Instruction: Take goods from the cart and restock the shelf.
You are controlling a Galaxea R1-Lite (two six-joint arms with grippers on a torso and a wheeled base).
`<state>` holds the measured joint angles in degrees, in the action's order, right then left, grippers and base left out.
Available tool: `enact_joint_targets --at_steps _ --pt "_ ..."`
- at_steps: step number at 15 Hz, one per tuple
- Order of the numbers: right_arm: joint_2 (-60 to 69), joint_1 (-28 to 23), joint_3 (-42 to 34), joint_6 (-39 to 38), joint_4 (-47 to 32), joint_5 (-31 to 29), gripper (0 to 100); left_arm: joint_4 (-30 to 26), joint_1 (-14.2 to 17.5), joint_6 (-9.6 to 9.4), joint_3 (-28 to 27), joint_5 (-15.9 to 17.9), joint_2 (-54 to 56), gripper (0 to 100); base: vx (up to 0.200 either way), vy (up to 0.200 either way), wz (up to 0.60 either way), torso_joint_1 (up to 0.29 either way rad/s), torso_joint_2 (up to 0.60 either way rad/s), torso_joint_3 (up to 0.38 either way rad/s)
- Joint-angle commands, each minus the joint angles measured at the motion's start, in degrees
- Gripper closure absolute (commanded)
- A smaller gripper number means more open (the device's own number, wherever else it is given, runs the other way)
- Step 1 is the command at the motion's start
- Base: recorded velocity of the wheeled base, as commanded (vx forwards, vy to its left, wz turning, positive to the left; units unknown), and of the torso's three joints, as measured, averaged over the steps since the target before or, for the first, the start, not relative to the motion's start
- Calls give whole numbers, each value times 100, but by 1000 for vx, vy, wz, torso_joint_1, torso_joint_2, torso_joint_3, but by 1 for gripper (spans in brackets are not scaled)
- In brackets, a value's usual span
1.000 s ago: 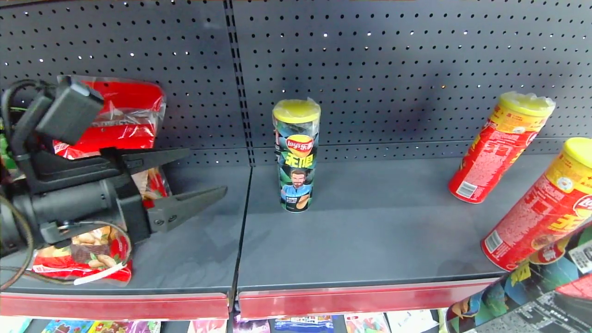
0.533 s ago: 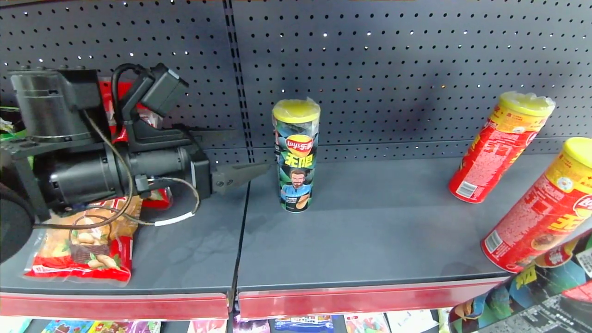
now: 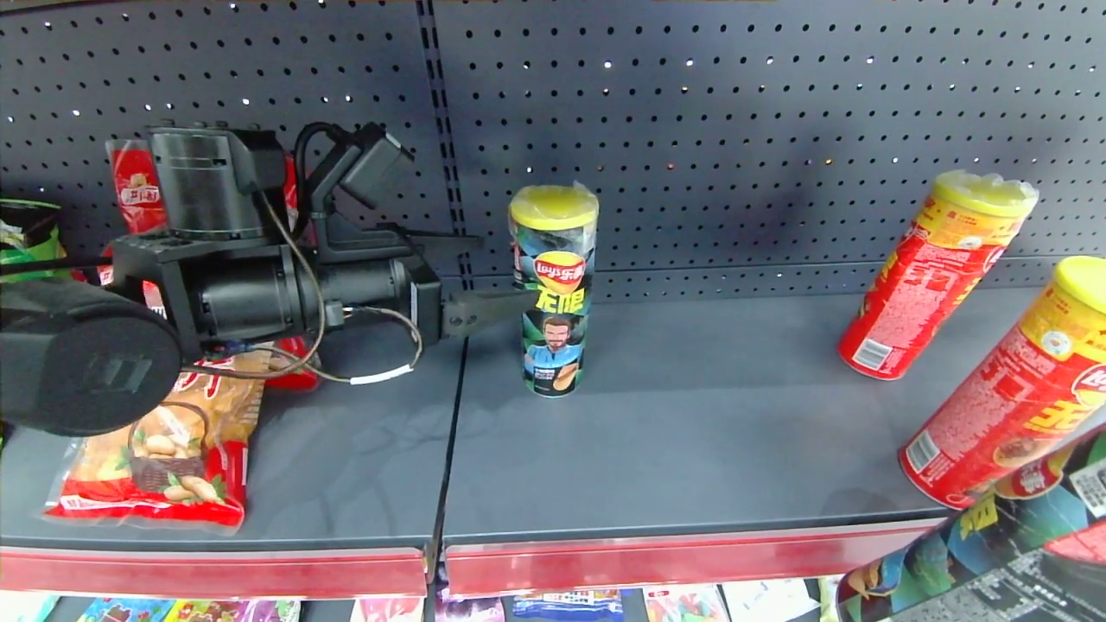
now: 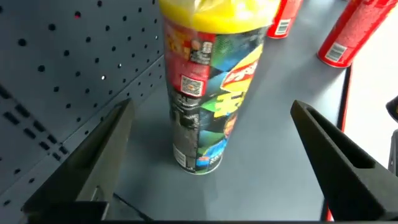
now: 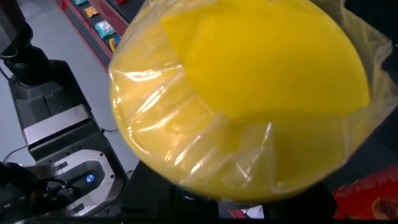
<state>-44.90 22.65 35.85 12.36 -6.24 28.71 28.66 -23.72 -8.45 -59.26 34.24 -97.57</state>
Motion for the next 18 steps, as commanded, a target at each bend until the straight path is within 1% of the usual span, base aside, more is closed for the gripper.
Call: enact_joint_targets --at_steps 1,8,12,16,18 --pt "-37 3 -8 3 0 3 100 -1 -36 1 -183 12 -218 0 0 0 0 0 0 0" --pt "-37 3 -17 -6 -17 3 100 -1 -115 -8 -754 12 -710 0 0 0 0 0 0 0" --pt "-45 -6 -17 -6 -17 3 100 -1 -405 1 -824 21 -798 0 0 0 0 0 0 0" --pt "-37 -33 -17 -14 -26 3 100 -10 -396 10 -1070 12 -1027 0 0 0 0 0 0 0" --pt "-37 -33 -17 -14 -26 3 100 -1 -405 10 -1061 3 -1053 0 0 0 0 0 0 0"
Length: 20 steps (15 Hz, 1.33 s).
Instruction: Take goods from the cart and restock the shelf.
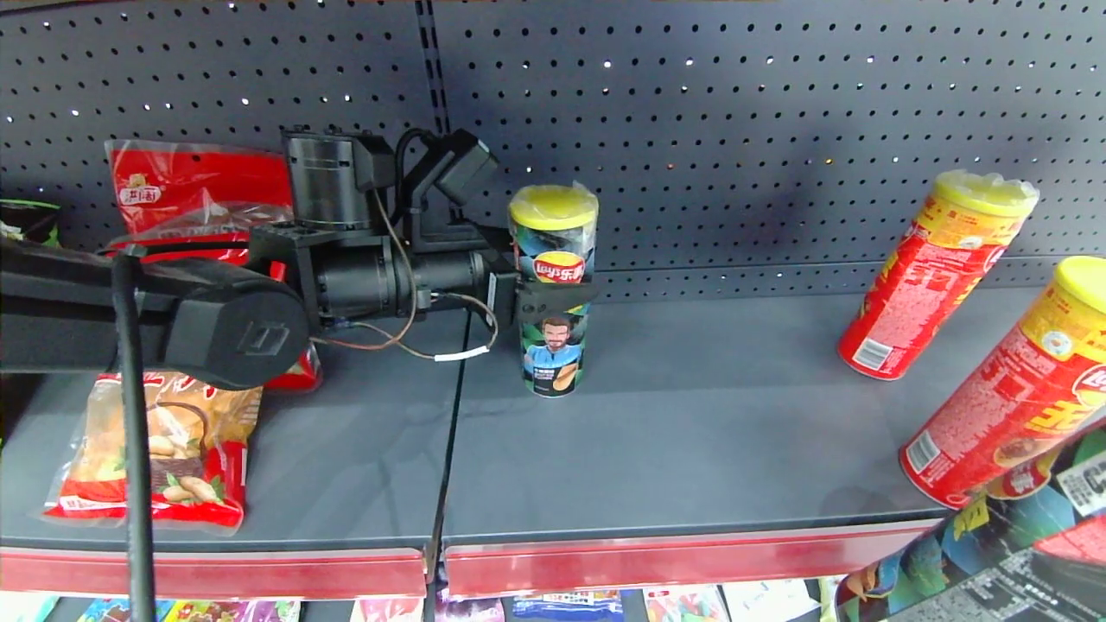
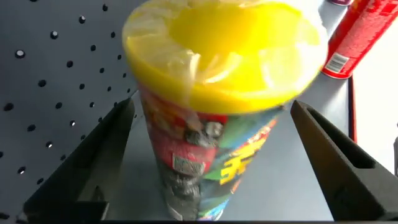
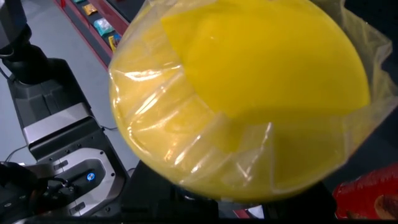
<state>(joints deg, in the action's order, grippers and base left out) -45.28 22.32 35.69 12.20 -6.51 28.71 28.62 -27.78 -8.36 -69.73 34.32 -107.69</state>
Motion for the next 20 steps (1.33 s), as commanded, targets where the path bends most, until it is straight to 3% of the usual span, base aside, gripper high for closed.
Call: enact_joint_targets --at_steps 1,5,9,12,16,20 --pt "1 0 -1 1 -8 3 100 -6 1 1 -5 5 -33 100 0 0 0 0 0 0" --pt "-25 -61 -1 1 -8 3 100 -15 45 28 179 -21 170 100 0 0 0 0 0 0" --pt "-104 -61 -10 1 18 12 100 -15 1 80 1190 14 969 100 0 0 0 0 0 0" --pt "-139 -61 -1 1 27 12 100 -15 -184 335 1744 -13 1514 100 0 0 0 0 0 0" --pt "-139 -61 -10 1 27 12 100 -6 -316 335 2429 -57 1927 100 0 0 0 0 0 0" --pt "-139 -61 -10 1 27 12 100 -32 -368 344 2596 -83 2147 100 0 0 0 0 0 0"
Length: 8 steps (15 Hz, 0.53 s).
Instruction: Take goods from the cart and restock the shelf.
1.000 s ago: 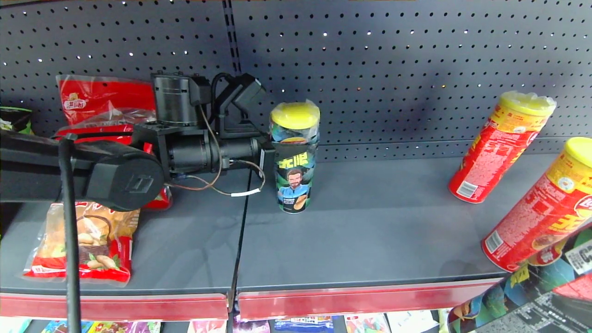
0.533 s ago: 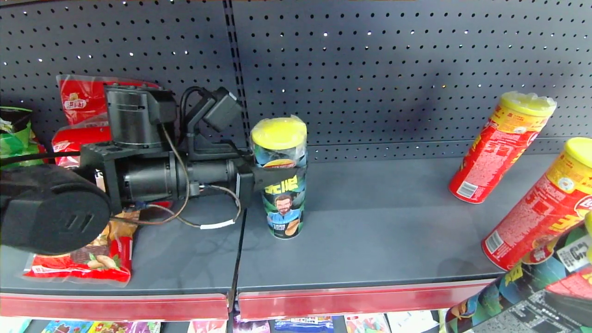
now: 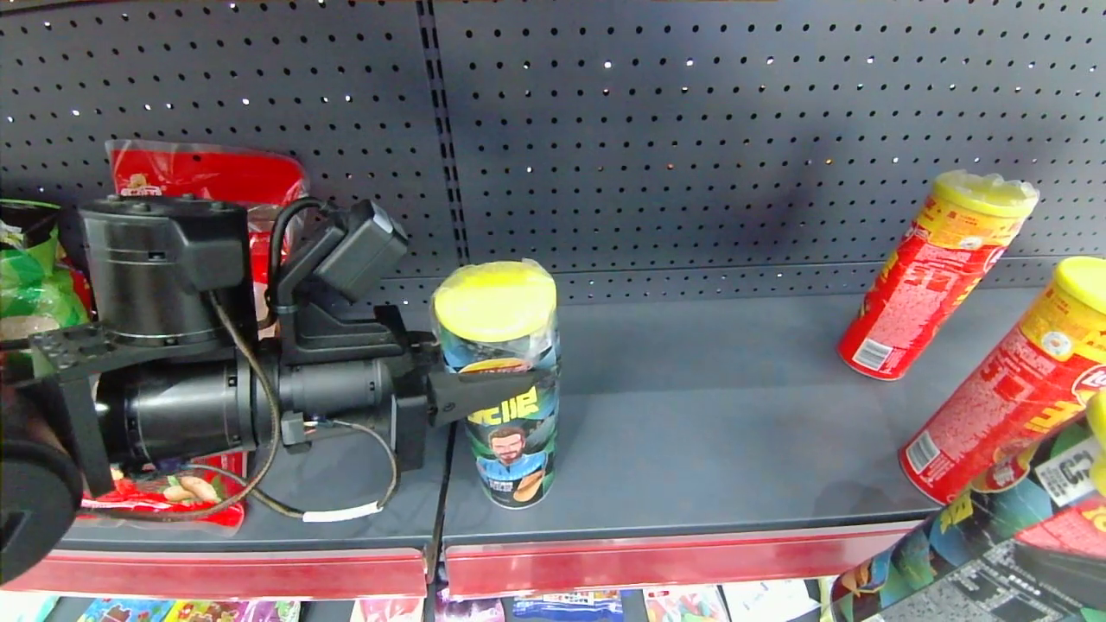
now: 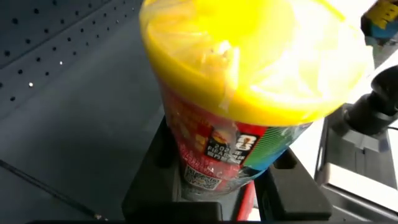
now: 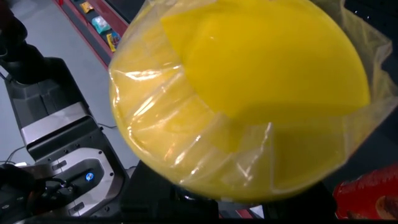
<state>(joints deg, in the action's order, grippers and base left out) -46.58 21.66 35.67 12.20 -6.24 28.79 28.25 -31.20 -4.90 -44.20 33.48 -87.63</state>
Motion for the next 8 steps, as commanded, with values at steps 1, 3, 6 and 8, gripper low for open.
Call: enact_joint_targets --at_steps 1,3,6,8 --pt "-9 5 -7 1 0 3 100 6 -27 -2 175 1 211 100 0 0 0 0 0 0" --pt "-9 5 -7 1 -9 3 100 6 -36 7 316 1 281 100 0 0 0 0 0 0" --pt "-9 5 -7 1 -9 3 100 6 -27 7 377 -8 290 100 0 0 0 0 0 0" --pt "-18 5 -7 1 -9 3 100 6 -27 7 369 -34 281 100 0 0 0 0 0 0"
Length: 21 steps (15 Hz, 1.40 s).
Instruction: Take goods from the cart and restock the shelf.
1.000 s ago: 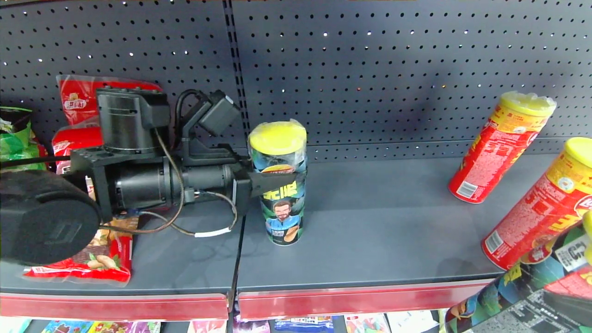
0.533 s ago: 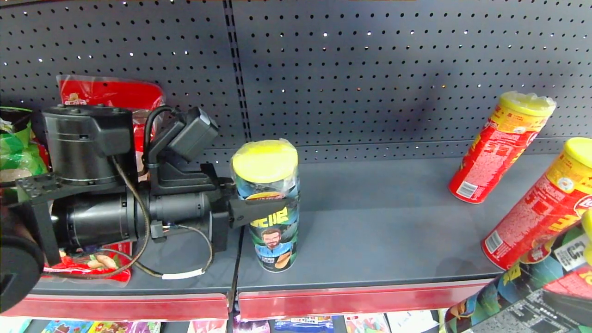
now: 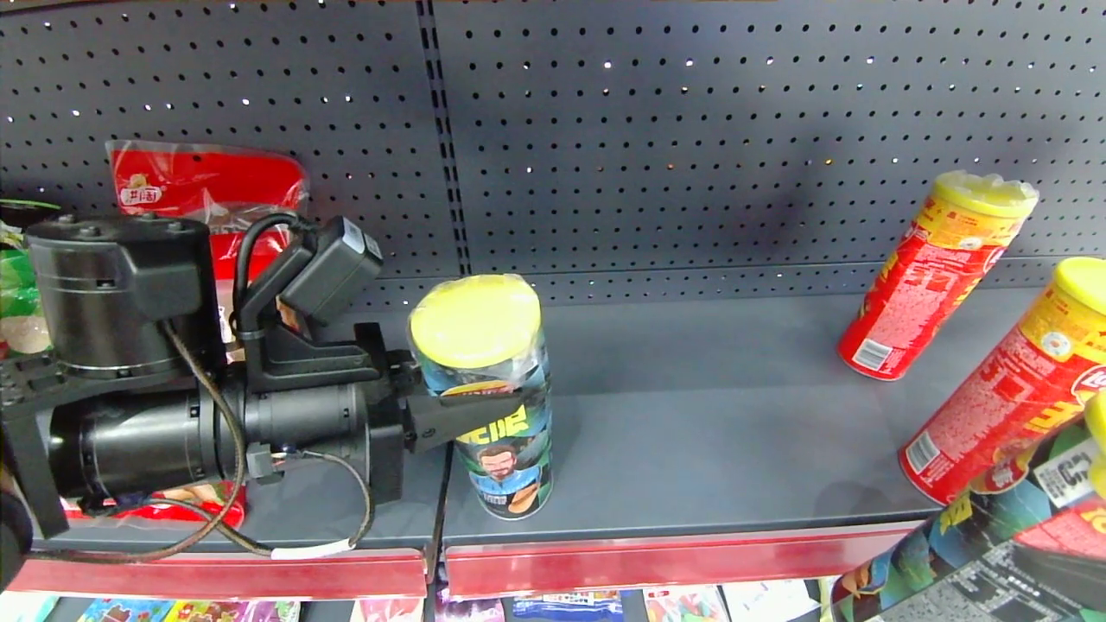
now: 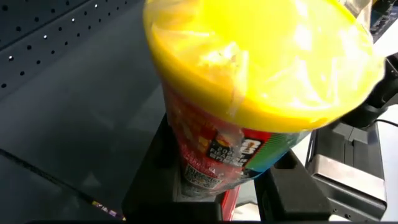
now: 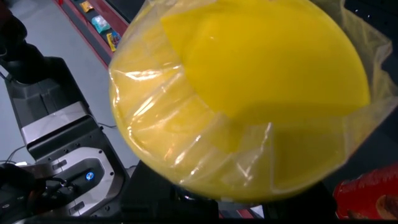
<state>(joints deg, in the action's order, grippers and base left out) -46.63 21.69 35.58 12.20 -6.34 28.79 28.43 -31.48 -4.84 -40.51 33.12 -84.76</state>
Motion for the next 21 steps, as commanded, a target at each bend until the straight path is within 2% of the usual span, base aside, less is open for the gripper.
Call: enact_joint_targets --at_steps 1,3,6,14,15,19,21 --pt "-39 2 1 1 10 3 100 -4 1 1 -10 1 -23 100 0 0 0 0 0 0" --pt "-48 2 1 1 10 3 100 -4 1 36 -71 1 -84 100 0 0 0 0 0 0" --pt "-48 2 1 1 10 3 100 -30 -131 317 -203 10 -76 100 0 0 0 0 0 0" --pt "-83 2 -8 1 10 12 100 -30 -131 326 -133 1 -67 100 0 0 0 0 0 0" --pt "-92 2 1 1 10 12 100 -30 -131 335 -141 1 -67 0 0 0 0 0 0 0" --pt "-400 37 291 28 27 12 100 -4 -104 308 96 -174 100 0 0 0 0 0 0 0" --pt "-716 46 634 54 27 3 100 5 -96 299 491 -289 390 0 0 0 0 0 0 0"
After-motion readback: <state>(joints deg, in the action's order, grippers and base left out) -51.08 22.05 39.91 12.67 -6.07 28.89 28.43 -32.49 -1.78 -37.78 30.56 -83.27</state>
